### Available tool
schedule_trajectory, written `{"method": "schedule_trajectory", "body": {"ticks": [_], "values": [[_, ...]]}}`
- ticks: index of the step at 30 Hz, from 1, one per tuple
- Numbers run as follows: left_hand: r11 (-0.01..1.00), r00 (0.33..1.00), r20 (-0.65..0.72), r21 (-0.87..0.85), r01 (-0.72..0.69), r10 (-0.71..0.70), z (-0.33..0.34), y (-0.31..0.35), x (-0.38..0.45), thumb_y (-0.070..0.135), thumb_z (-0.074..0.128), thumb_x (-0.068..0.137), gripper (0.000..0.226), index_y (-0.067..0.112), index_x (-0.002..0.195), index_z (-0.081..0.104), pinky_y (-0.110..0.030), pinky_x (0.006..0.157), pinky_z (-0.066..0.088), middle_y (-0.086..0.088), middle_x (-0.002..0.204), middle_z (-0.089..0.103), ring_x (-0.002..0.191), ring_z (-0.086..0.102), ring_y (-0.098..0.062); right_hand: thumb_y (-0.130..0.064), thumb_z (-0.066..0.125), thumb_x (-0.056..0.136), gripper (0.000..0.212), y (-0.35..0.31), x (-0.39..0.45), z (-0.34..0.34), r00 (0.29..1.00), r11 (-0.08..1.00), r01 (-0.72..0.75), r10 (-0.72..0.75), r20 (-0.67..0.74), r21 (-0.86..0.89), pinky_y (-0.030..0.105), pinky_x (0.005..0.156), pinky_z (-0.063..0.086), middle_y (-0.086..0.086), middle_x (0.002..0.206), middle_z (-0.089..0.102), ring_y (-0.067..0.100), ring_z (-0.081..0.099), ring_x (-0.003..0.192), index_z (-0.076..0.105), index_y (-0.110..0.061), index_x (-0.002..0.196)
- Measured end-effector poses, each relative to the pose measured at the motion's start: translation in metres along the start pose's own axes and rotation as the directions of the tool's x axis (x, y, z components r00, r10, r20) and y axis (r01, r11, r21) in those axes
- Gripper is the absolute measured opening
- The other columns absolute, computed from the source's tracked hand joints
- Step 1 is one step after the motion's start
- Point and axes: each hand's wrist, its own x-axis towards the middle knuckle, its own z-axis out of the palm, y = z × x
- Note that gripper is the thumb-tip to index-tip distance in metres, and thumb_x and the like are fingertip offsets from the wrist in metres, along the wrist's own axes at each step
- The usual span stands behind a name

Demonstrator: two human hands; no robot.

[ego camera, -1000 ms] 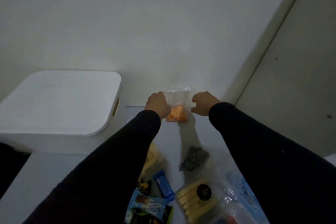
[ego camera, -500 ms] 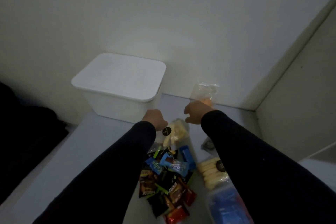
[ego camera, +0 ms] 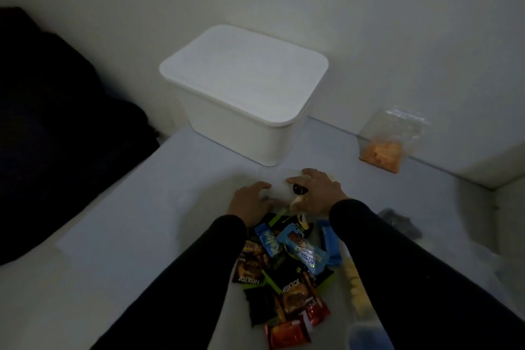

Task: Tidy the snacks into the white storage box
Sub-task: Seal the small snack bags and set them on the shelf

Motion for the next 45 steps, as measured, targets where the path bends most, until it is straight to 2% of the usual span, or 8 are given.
{"method": "schedule_trajectory", "body": {"ticks": [6, 14, 19, 22, 26, 31, 36, 45], "values": [[0.975, 0.993, -0.119, -0.22, -0.024, -0.003, 0.001, 0.02, 0.0, 0.011, 0.064, 0.081, 0.04, 0.018, 0.121, 0.06, -0.015, 0.073, 0.037, -0.007, 0.099, 0.062, 0.087, 0.054, -0.015, -0.045, 0.071, 0.076, 0.072, 0.023, -0.009, -0.003, 0.998, 0.992, -0.027, 0.035, -0.057, 0.124, 0.047, 0.113, 0.024, 0.003, 0.153, 0.022, 0.025, 0.024, 0.14, 0.037, -0.038, 0.14], [0.859, 0.916, -0.271, -0.343, -0.379, 0.296, -0.01, 0.082, -0.017, -0.002, 0.059, 0.082, 0.033, 0.017, 0.107, 0.069, 0.002, 0.071, 0.039, -0.004, 0.102, 0.07, 0.088, 0.062, -0.01, -0.038, 0.072, 0.079, 0.069, 0.044, -0.051, -0.05, 0.958, 0.937, -0.081, 0.167, -0.234, 0.34, 0.033, 0.107, 0.034, 0.009, 0.144, 0.039, 0.025, 0.041, 0.131, 0.041, -0.025, 0.14], [0.752, 0.875, -0.281, -0.447, -0.484, 0.395, -0.041, 0.121, -0.024, 0.0, 0.052, 0.088, 0.033, 0.021, 0.107, 0.068, 0.003, 0.072, 0.041, 0.006, 0.095, 0.068, 0.086, 0.062, -0.003, -0.028, 0.072, 0.081, 0.066, 0.045, -0.092, -0.084, 0.848, 0.78, -0.003, 0.333, -0.412, 0.626, 0.029, 0.096, 0.042, 0.007, 0.137, 0.049, 0.025, 0.051, 0.122, 0.041, -0.02, 0.139], [0.67, 0.849, -0.283, -0.524, -0.526, 0.445, -0.062, 0.139, -0.029, 0.006, 0.054, 0.089, 0.037, 0.034, 0.114, 0.06, -0.012, 0.081, 0.048, 0.002, 0.095, 0.069, 0.091, 0.065, -0.008, -0.02, 0.069, 0.084, 0.038, 0.042, -0.117, -0.101, 0.782, 0.668, 0.099, 0.405, -0.473, 0.737, 0.027, 0.082, 0.055, 0.008, 0.122, 0.058, 0.025, 0.06, 0.107, 0.059, -0.017, 0.12], [0.573, 0.859, -0.314, -0.645, -0.506, 0.405, -0.088, 0.16, -0.038, 0.019, 0.063, 0.088, 0.039, 0.036, 0.12, 0.05, -0.009, 0.072, 0.044, 0.003, 0.088, 0.07, 0.086, 0.065, -0.003, -0.012, 0.065, 0.087, 0.008, 0.025, -0.155, -0.117, 0.658, 0.571, 0.237, 0.5, -0.563, 0.786, 0.007, 0.052, 0.044, 0.007, 0.086, 0.062, 0.016, 0.057, 0.077, 0.064, -0.017, 0.081], [0.412, 0.888, -0.299, -0.802, -0.432, 0.349, -0.105, 0.174, -0.047, 0.017, 0.069, 0.084, 0.009, 0.02, 0.087, 0.062, -0.024, 0.08, 0.053, 0.002, 0.083, 0.071, 0.086, 0.069, -0.015, -0.008, 0.06, 0.09, 0.014, -0.001, -0.186, -0.125, 0.583, 0.397, 0.419, 0.572, -0.577, 0.817, 0.023, 0.065, 0.046, 0.002, 0.079, 0.065, 0.015, 0.061, 0.073, 0.063, -0.017, 0.079], [0.286, 0.87, -0.262, -0.871, -0.4, 0.418, -0.105, 0.18, -0.058, 0.014, 0.062, 0.089, 0.006, 0.015, 0.084, 0.064, -0.026, 0.082, 0.053, -0.005, 0.084, 0.071, 0.084, 0.068, -0.017, -0.01, 0.055, 0.093, 0.018, -0.015, -0.208, -0.121, 0.529, 0.259, 0.535, 0.64, -0.558, 0.804, 0.025, 0.067, 0.049, 0.0, 0.075, 0.066, 0.016, 0.063, 0.073, 0.061, -0.017, 0.077], [0.338, 0.87, -0.284, -0.838, -0.429, 0.403, -0.105, 0.178, -0.073, 0.013, 0.057, 0.093, 0.012, 0.015, 0.083, 0.063, -0.023, 0.08, 0.054, -0.002, 0.081, 0.071, 0.081, 0.069, -0.014, -0.003, 0.056, 0.091, 0.026, -0.021, -0.233, -0.121, 0.484, 0.358, 0.56, 0.591, -0.645, 0.747, 0.027, 0.073, 0.047, -0.011, 0.069, 0.072, 0.009, 0.066, 0.082, 0.059, -0.017, 0.069]]}}
